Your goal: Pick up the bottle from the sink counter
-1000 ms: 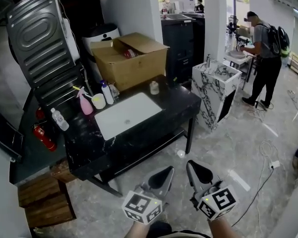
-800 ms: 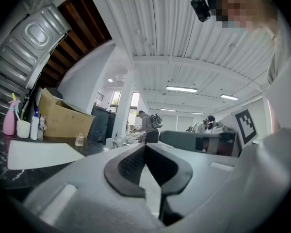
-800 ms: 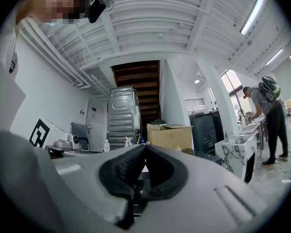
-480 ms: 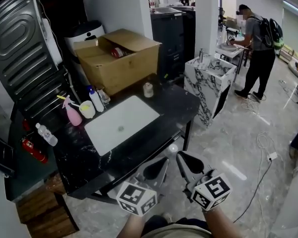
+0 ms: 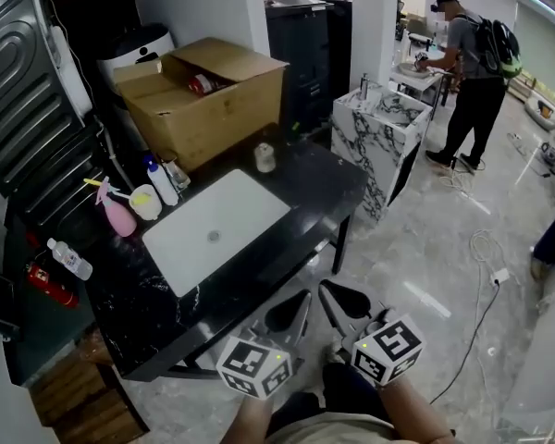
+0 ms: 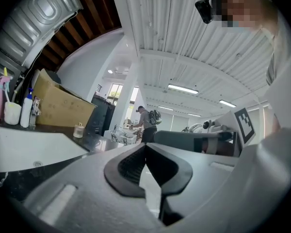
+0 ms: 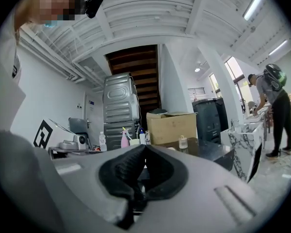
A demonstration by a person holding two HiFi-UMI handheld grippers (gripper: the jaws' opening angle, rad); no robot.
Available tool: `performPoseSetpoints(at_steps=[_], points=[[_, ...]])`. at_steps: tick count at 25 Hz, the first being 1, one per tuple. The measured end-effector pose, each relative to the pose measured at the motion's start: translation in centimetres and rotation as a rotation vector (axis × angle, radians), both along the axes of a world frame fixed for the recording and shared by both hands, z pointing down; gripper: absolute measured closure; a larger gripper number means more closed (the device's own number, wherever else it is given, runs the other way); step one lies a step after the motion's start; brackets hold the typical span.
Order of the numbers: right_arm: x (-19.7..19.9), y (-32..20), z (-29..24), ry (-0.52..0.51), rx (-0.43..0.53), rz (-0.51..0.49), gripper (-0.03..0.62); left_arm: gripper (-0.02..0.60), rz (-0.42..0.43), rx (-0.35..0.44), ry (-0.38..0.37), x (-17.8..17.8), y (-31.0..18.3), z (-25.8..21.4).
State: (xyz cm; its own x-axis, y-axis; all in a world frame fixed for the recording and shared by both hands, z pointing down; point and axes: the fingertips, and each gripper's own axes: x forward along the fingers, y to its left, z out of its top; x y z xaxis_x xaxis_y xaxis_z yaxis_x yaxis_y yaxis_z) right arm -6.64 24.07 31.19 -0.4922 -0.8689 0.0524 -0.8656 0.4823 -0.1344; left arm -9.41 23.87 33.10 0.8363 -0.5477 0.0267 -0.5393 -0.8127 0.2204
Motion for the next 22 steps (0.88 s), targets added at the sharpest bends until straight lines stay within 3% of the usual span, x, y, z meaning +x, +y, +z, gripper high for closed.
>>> performPoseSetpoints(at_steps=[11, 22], points=[[2.7, -9.4, -0.3, -0.009, 0.013, -0.058, 0.592, 0.575, -0.035, 0.003, 0.019, 3.0, -9.0, -0.4], [8.2, -19.4, -0.6, 0.012, 0.009, -0.158, 0.592, 0.575, -0.125, 0.008, 0.023, 9.2, -19.1, -1.5]])
